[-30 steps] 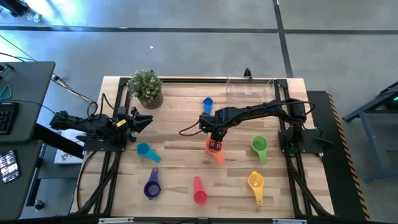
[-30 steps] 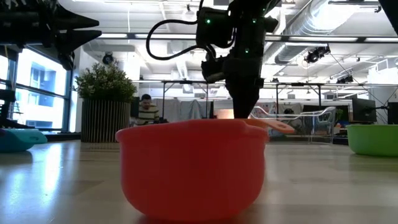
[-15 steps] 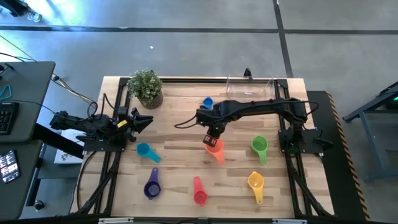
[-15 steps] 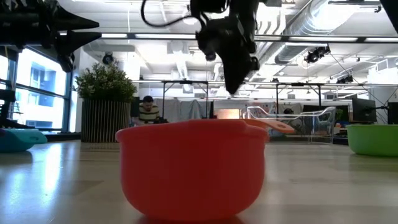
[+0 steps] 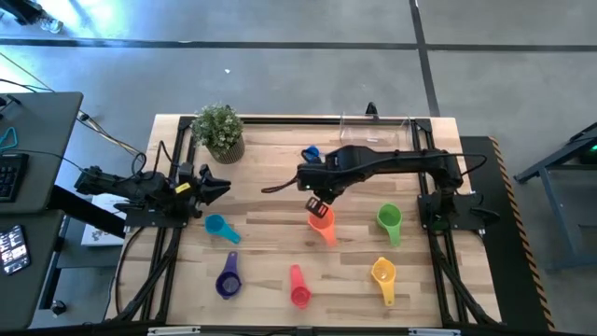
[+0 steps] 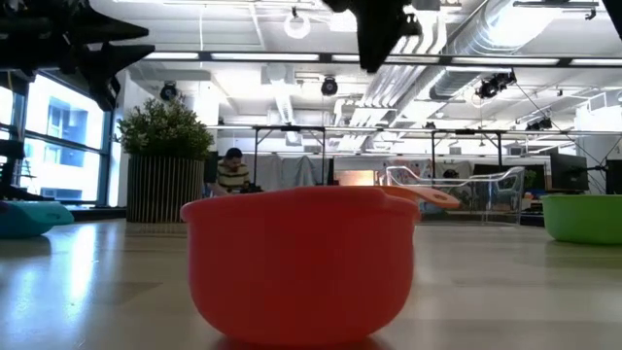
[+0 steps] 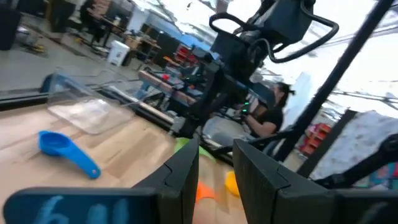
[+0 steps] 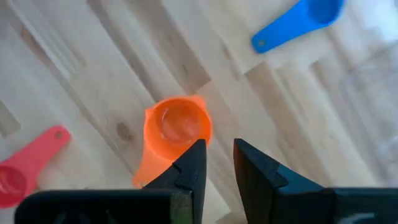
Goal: Nest measuring cups in basket
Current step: Stack the green measuring cup on top of the orange measuring cup
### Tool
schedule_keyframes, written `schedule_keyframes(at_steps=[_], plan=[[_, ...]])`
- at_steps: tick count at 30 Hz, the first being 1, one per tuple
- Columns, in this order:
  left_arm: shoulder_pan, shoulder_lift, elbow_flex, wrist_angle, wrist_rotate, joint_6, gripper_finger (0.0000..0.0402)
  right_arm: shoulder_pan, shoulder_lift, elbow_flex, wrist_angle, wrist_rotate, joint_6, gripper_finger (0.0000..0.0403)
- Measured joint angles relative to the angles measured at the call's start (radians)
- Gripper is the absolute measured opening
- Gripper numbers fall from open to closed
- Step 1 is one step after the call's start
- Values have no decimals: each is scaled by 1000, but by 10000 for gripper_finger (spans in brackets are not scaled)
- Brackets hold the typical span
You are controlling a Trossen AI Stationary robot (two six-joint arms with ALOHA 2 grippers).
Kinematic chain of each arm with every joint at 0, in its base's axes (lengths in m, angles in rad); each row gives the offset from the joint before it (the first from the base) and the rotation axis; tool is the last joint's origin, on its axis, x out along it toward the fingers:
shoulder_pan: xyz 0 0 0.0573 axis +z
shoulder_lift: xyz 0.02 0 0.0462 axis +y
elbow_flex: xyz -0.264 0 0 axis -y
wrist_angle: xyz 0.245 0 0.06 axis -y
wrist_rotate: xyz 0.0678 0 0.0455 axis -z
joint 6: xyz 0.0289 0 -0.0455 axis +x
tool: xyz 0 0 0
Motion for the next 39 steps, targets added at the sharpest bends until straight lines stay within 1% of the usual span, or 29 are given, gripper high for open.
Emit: schedule_keyframes(at_steps=[3,6,10,16,24,28,32,36,39], plan=[[0,0,35,-9,10,1,90,22,0,73,-47,63,48,74],[0,0,88,-56,11,9,90,43,0,141,-89,121,96,74],[0,8,166,-162,10,56,90,71,0,214,-103,202,133,74],[0,71,277,-301,0,63,90,101,-3,286,-102,278,165,74],[0,223,430,-487,-1,63,90,119,-101,269,-103,404,210,74],[0,291,471,-521,-3,62,90,127,-157,269,-103,463,220,74],[0,348,487,-528,-9,48,90,128,-197,269,-103,472,247,74],[0,385,489,-529,-18,-2,90,128,-220,268,-102,469,277,74],[0,405,489,-530,-18,-16,90,127,-225,268,-102,472,265,74]])
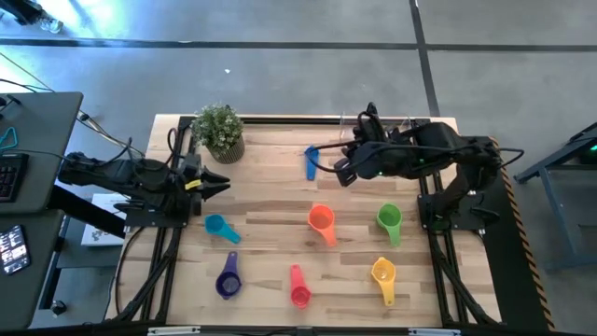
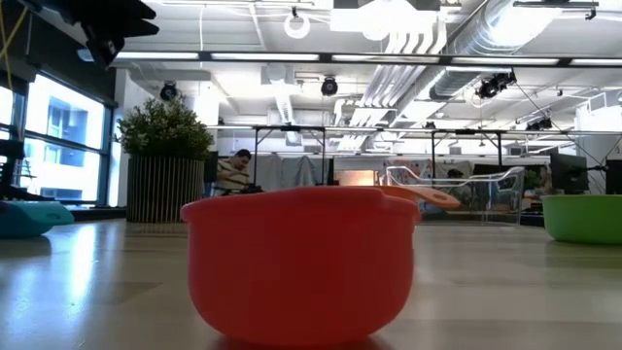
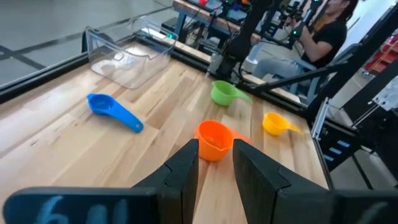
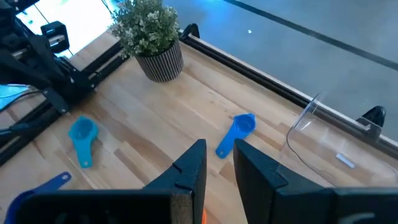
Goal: Nest measuring cups in basket
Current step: Stack the green measuring cup on top of the orange measuring cup
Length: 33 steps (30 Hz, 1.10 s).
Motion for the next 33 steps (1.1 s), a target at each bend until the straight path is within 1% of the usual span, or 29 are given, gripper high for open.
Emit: schedule_keyframes(at_steps=[8,11,15,19,24,29,33], plan=[[0,16,0,2,0,0,90,-20,-16,-2,0,-32,-112,74],[0,15,0,4,0,0,90,-25,-57,-47,2,-26,-141,74],[0,15,0,4,0,0,90,-28,-169,-226,-1,-34,-110,74],[0,16,0,5,0,0,90,-21,-288,-413,0,-54,13,74],[0,16,0,5,-16,0,90,-19,-400,-588,1,-122,152,74],[0,15,0,4,-45,0,90,-19,-462,-718,9,-173,244,74],[0,16,0,2,-54,0,90,-19,-480,-819,9,-249,283,74]])
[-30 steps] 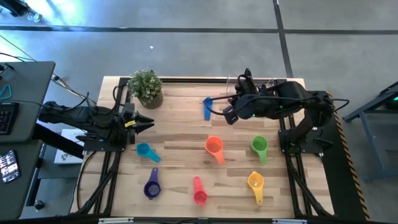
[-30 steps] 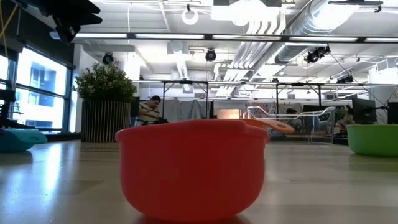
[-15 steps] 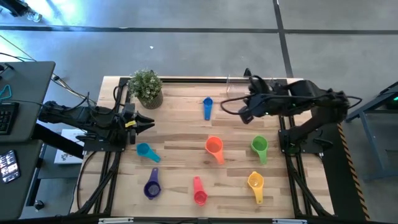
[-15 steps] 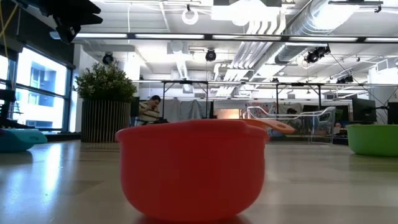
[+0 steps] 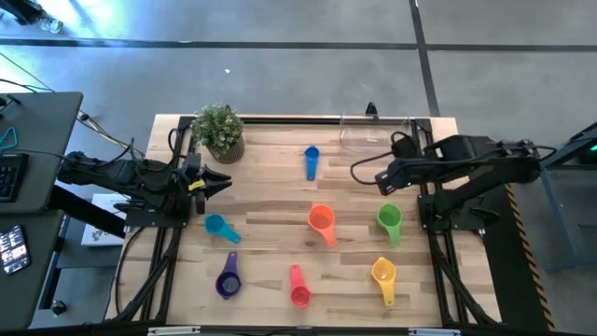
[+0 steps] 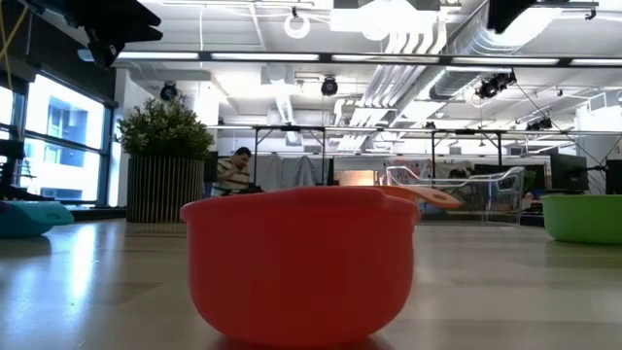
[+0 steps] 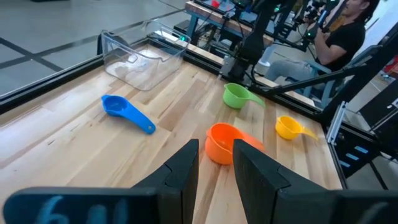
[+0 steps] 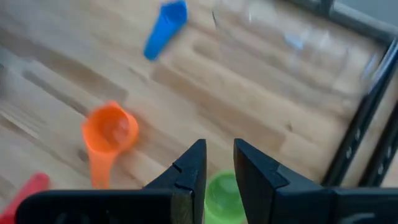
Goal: Nest measuring cups in basket
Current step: Stack the green measuring cup on top of the orange measuring cup
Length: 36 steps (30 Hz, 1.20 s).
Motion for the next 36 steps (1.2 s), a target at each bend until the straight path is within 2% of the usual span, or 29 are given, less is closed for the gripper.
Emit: schedule_keyframes(at_steps=[7,18,26,36], plan=[[0,0,0,0,-5,0,90,0,0,-188,65,-162,76,82],[0,0,0,0,-6,0,90,0,0,-426,282,-305,121,160],[0,0,0,0,-6,0,90,0,0,-597,453,-449,118,165],[0,0,0,0,-9,0,90,0,1,-740,632,-472,117,165]])
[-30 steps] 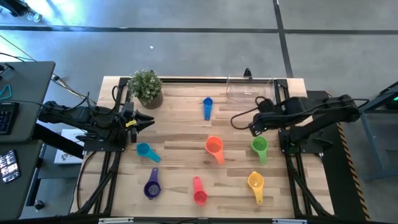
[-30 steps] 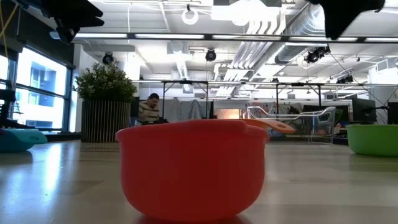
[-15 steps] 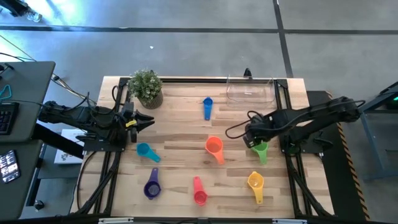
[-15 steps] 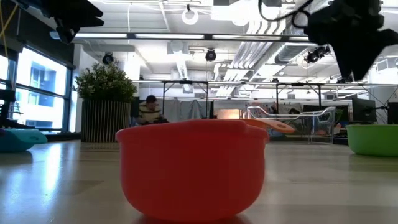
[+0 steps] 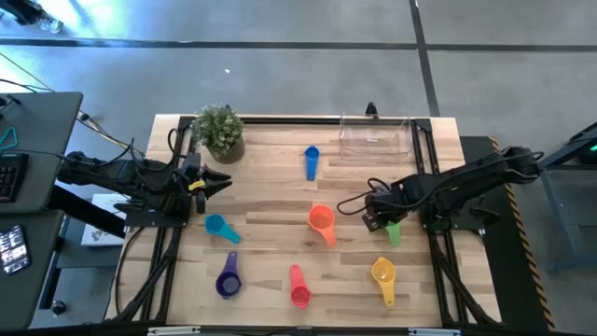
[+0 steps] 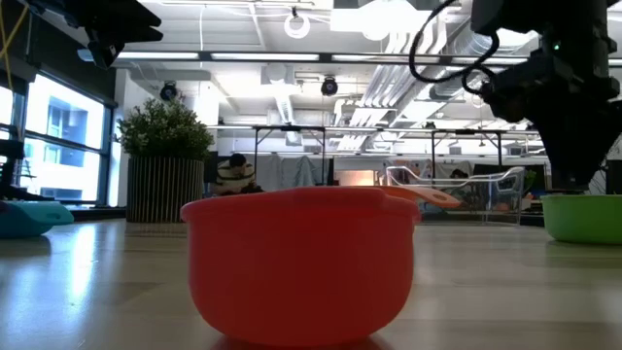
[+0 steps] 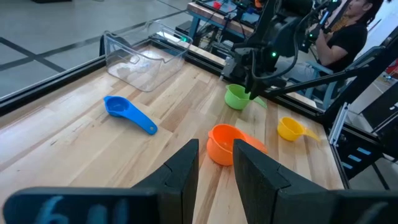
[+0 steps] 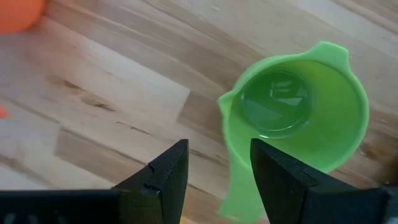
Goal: Nest measuring cups in basket
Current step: Stack the green measuring cup on top of the orange measuring cup
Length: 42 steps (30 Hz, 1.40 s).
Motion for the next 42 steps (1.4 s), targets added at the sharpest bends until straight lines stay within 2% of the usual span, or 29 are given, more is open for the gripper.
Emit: schedule_keyframes(at_steps=[18,26,30,38,42], plan=[[0,0,0,2,-48,0,90,0,2,-78,69,28,-1,165],[0,0,0,2,-48,0,90,0,99,-78,87,-27,-43,163],[0,0,0,2,-48,0,90,0,128,-78,142,-45,-45,133],[0,0,0,2,-48,0,90,0,131,-65,145,-51,-18,20],[0,0,0,2,-48,0,90,0,131,-4,90,-24,-18,13]])
